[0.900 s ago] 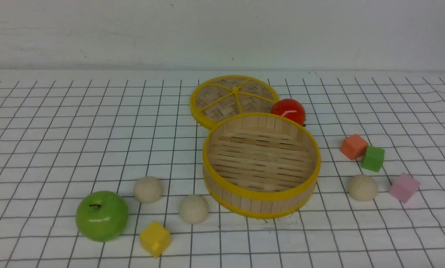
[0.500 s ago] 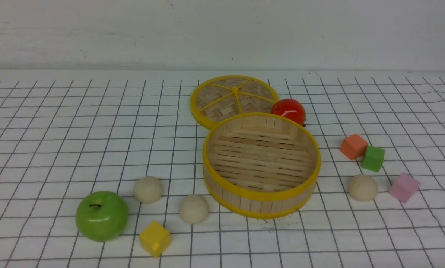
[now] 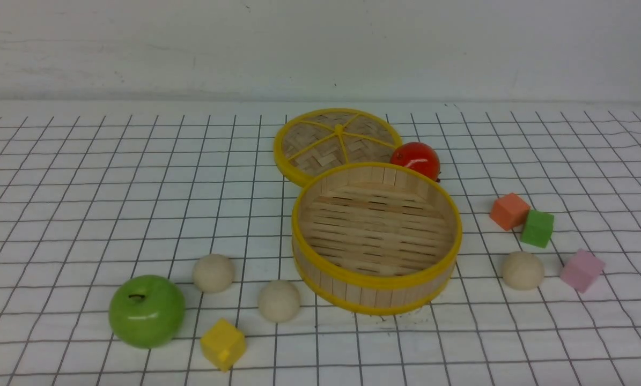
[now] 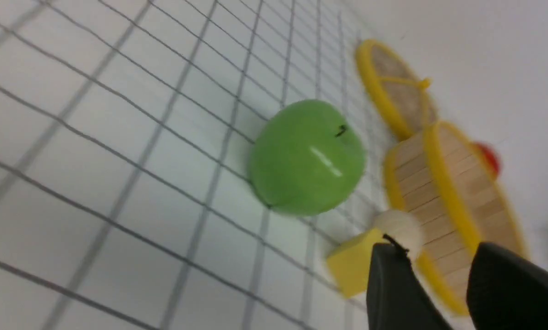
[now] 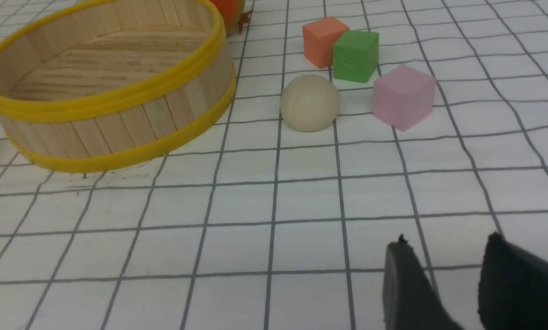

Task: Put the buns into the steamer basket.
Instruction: Use the left arm to grab a steamed stuffed bun

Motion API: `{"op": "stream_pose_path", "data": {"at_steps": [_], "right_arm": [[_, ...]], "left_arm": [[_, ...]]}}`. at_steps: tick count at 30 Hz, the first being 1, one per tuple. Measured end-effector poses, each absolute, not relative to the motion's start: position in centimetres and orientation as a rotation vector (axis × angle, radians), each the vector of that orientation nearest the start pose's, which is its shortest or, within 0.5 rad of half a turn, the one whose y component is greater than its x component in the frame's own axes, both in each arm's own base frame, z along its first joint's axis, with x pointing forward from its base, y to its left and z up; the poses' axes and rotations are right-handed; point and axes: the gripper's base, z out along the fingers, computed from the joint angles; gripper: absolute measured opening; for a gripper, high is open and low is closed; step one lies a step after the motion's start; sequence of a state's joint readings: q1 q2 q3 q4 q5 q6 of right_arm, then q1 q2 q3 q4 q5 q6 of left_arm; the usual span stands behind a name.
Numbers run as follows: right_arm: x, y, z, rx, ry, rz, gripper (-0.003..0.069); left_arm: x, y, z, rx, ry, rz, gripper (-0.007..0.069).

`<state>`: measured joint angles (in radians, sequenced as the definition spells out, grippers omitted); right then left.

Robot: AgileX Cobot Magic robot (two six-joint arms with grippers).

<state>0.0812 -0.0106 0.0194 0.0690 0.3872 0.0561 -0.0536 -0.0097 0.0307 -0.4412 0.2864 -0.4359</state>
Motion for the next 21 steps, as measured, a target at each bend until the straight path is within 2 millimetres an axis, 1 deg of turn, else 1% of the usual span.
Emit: {"op": "stream_pose_path", "data": {"at_steps": [1,2,3,5,7,8,9,10,11,12,13,14,15,16,18,19,20,21], "right_arm": [[5.2,0.7,17.3,0.019,1.882,0.163,0.0241],[5.2,0.7,17.3,0.019,1.882,0.163,0.0241],[5.2,0.7,17.3,0.019,1.882,0.163,0.0241],[5.2,0.7,17.3,0.019,1.882,0.163,0.0241],[5.2,0.7,17.3,0.019,1.882,0.163,0.0241],[5.2,0.7,17.3,0.019,1.882,0.163,0.0241],[5.2,0.7,17.3,0.019,1.882,0.163,0.0241],[5.2,0.7,17.3,0.019,1.882,0.163,0.0241],[5.2,0.7,17.3,0.019,1.882,0.163,0.0241],[5.2,0.7,17.3,0.019,1.882,0.163,0.0241],[5.2,0.7,17.3,0.019,1.882,0.163,0.0241],[5.2,0.7,17.3,0.019,1.882,0.163,0.0241],[5.2,0.7,17.3,0.019,1.882,0.163,0.0241],[5.2,0.7,17.3,0.019,1.882,0.163,0.0241],[5.2,0.7,17.3,0.019,1.882,0.163,0.0241],[5.2,0.7,17.3,0.019,1.882,0.163,0.0241],[5.2,0.7,17.3,0.019,1.882,0.163,0.0241],[5.2,0.7,17.3,0.019,1.882,0.163,0.0241]], "left_arm": [[5.4,-1.4,18.0,-0.647,1.707,-0.778,0.0238],[5.4,-1.5,18.3,-0.722,1.658,-0.865,0.0238],[5.5,-1.4,18.5,-0.75,1.626,-0.899,0.0238],[5.6,-1.2,19.0,-0.777,1.551,-0.928,0.0232],[5.6,-1.1,19.3,-0.787,1.521,-0.94,0.022],[5.5,-1.2,19.9,-0.776,1.518,-0.95,0.0189],[5.5,-1.2,20.0,-0.772,1.519,-0.951,0.0184],[5.1,-1.4,21.9,-0.699,1.52,-0.944,0.0127],[4.8,-1.6,22.9,-0.651,1.526,-0.929,0.009],[4.7,-1.6,23.1,-0.628,1.541,-0.917,0.0083],[4.3,-1.9,24.7,-0.533,1.59,-0.867,0.0031],[4.3,-2.2,25.9,-0.467,1.647,-0.823,-0.0002],[4.4,-2.4,27.4,-0.392,1.728,-0.768,-0.0013],[4.5,-2.6,27.7,-0.368,1.78,-0.75,-0.0013],[5.6,-2.8,29.2,-0.283,1.946,-0.663,-0.0013],[6.9,-3.0,30.0,-0.211,2.128,-0.586,-0.0013],[7.8,-3.0,30.4,-0.197,2.192,-0.562,-0.0013],[8.0,-3.0,30.4,-0.183,2.221,-0.545,-0.0013]]}}
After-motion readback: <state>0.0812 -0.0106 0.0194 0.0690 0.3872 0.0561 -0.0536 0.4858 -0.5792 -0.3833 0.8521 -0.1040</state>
